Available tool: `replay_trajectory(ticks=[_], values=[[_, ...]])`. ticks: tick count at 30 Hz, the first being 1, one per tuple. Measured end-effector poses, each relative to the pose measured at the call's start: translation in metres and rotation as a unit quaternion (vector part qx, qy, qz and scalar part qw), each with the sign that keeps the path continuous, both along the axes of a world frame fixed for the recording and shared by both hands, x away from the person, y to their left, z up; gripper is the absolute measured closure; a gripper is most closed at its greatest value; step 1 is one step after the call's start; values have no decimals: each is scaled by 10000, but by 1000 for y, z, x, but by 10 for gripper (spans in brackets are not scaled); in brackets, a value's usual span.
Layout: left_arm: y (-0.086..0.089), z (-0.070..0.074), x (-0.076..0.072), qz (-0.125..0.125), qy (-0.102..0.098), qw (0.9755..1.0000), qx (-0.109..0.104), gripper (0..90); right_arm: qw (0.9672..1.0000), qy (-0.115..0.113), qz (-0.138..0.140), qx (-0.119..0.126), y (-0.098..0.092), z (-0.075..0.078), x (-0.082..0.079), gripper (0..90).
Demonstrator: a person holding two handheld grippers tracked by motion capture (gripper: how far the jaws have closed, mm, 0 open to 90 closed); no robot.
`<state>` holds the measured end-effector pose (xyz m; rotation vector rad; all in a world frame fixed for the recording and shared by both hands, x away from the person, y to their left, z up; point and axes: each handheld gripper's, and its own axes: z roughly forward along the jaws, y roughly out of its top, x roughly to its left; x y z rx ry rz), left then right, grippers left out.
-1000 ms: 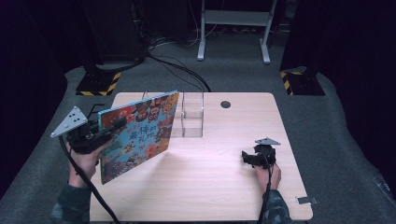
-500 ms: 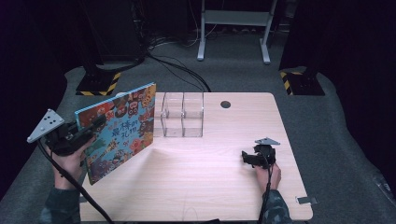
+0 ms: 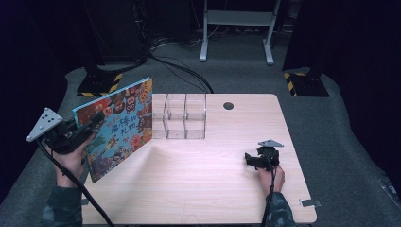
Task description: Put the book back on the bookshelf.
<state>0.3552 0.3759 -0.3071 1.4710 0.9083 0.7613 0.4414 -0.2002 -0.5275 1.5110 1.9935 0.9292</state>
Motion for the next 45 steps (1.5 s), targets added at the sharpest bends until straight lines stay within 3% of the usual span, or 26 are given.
replay_trajectory(ticks=[24, 45], values=[[-16, -5, 30, 52, 54, 9999, -93, 804, 10000, -13, -4, 12, 0, 0, 0, 157], [-30, -7, 51, 219, -60, 9997, -127, 803, 10000, -21, -3, 20, 0, 0, 0, 158]])
